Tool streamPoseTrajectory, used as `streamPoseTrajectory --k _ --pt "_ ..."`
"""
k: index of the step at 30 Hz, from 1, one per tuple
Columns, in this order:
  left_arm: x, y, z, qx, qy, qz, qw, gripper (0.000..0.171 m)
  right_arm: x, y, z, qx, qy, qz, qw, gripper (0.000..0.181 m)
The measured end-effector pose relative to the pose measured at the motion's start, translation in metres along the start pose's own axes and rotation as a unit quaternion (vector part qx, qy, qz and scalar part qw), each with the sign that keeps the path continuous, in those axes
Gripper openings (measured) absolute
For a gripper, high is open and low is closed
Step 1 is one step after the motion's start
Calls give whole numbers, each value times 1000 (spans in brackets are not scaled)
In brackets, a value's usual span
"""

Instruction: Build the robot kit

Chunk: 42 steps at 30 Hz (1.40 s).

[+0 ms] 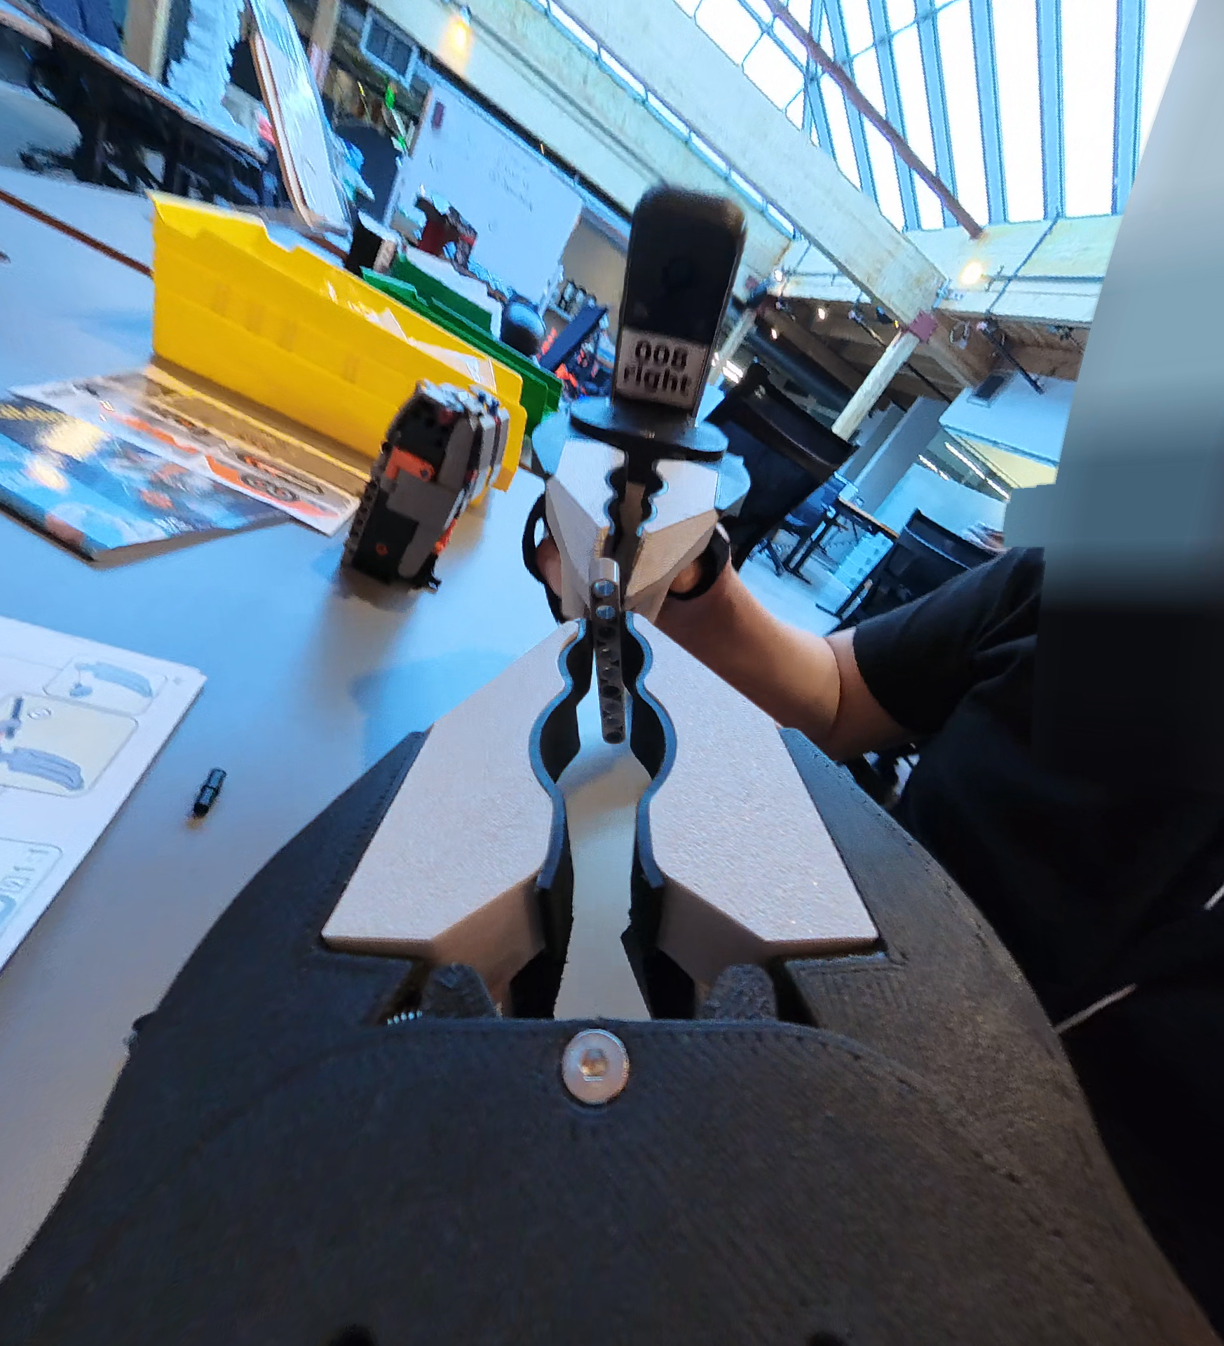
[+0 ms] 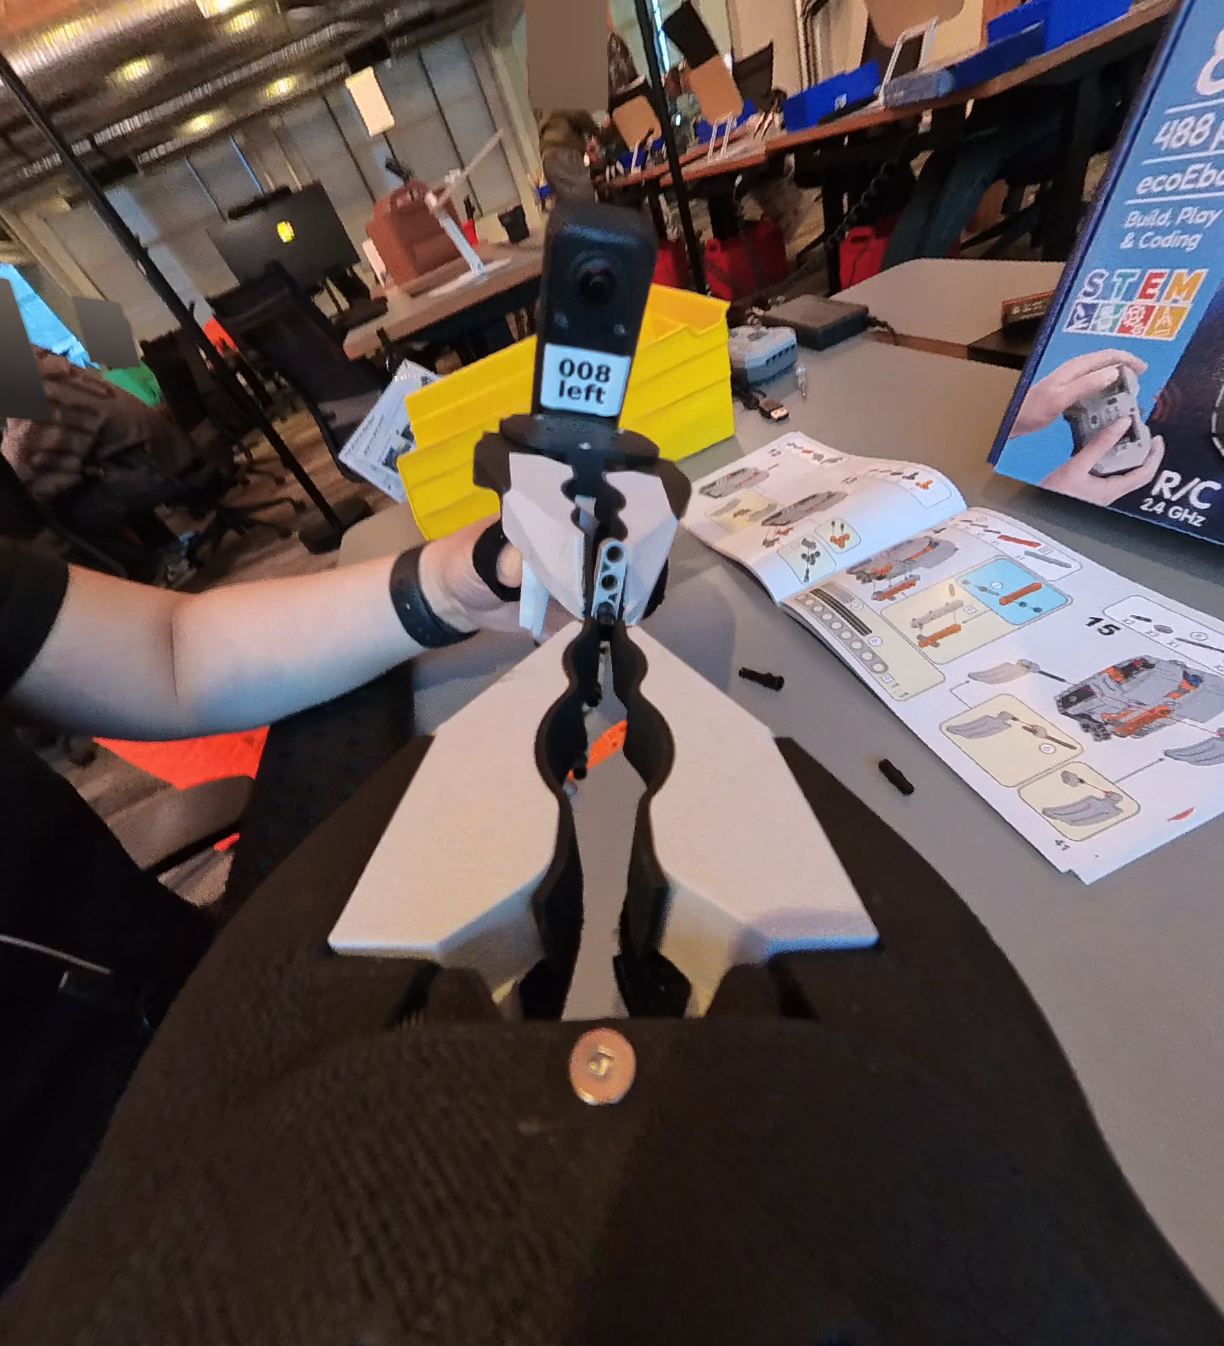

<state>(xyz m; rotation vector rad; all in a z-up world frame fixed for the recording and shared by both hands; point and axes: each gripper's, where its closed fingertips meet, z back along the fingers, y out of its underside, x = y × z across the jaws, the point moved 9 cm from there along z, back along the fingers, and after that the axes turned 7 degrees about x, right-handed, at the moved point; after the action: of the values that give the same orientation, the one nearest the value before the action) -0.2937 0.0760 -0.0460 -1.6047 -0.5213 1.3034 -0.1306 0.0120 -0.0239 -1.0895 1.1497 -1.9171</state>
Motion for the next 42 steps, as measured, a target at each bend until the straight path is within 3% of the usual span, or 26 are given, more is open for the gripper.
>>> streamPoseTrajectory --k 5,10,15,18,30,42 --pt "4 8 -3 42 26 18 999 3 0 5 -1 47 -18 32 998 1" --pt "8 10 -2 30 32 34 998 3 -3 7 -3 35 -18 23 999 1" --pt "2 0 1 -61 99 66 991 3 -2 2 -2 -86 -64 -16 994 0" --pt "0 -3 2 -79 121 79 986 3 2 0 -4 -121 -71 -9 990 0" --pt "11 7 3 -35 120 142 982 3 7 3 -5 -30 20 108 993 0" --pt "18 23 -4 45 112 173 977 3 7 14 -7 82 18 169 982 1"
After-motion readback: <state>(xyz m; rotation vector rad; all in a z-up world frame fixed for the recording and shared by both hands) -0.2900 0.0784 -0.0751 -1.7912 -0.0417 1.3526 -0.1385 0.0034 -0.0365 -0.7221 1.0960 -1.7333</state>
